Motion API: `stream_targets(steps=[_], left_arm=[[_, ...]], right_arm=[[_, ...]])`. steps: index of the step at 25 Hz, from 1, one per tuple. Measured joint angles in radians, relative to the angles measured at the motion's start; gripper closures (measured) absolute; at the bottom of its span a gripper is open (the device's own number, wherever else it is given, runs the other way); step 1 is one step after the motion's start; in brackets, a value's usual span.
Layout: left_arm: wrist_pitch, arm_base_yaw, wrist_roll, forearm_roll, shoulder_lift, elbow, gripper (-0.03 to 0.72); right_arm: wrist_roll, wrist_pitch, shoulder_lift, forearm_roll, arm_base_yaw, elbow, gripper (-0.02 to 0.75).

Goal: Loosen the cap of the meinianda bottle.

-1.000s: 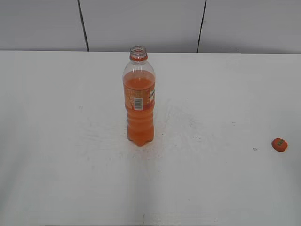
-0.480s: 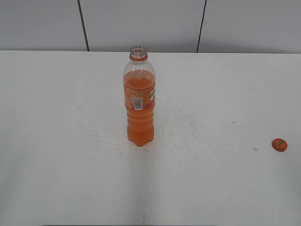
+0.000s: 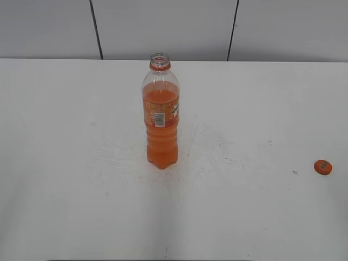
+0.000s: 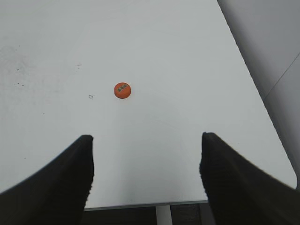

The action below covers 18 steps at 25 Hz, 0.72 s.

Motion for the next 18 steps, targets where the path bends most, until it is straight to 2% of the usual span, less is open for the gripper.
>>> stream_targets(steps=[18], left_arm=[[0.0, 0.0, 0.001, -0.002, -0.002, 0.0, 0.145]], right_arm=[[0.0, 0.0, 0.0, -0.012, 0.0, 0.001, 0.206]])
